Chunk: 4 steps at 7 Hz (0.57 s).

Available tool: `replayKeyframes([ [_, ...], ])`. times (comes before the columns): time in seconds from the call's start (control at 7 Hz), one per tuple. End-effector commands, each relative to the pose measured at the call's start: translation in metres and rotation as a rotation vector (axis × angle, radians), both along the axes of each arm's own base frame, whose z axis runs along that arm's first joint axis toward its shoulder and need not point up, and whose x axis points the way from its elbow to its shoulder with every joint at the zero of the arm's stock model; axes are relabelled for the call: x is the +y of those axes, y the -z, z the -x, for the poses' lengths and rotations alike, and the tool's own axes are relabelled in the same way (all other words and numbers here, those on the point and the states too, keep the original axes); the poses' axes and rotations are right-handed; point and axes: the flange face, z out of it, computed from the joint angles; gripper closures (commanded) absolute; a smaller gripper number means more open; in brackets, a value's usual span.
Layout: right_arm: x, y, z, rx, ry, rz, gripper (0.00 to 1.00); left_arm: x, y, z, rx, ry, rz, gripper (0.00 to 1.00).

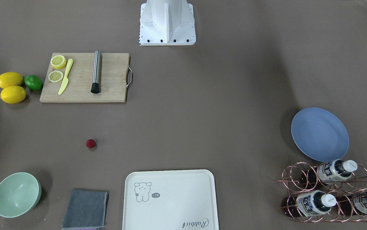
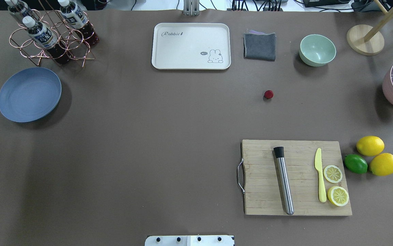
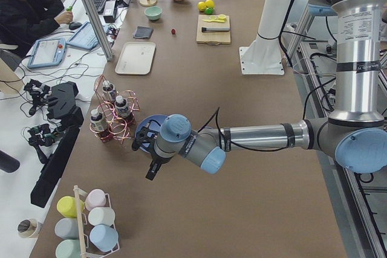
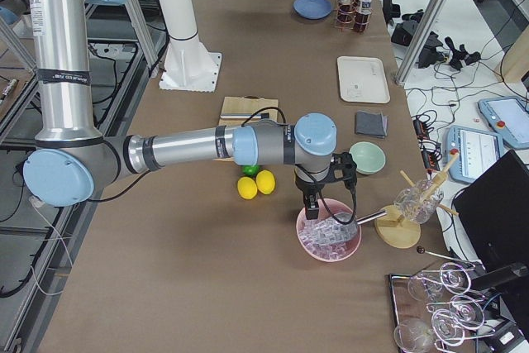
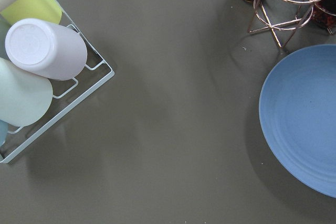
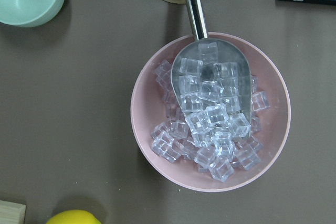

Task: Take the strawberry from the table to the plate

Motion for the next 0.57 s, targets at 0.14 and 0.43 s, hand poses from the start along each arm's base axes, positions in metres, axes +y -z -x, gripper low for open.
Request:
replayKeyframes([
  [0.14,-0.033,0.042,0.041,-0.015,-0.014,0.011,0.00,-0.029,0.012,-0.046,0.136,-0.008,0.064,0.02],
  [0.43,-0.042,0.056,0.085,-0.047,-0.058,0.006,0.00,-0.034,0.006,-0.085,0.111,0.059,0.052,0.02],
])
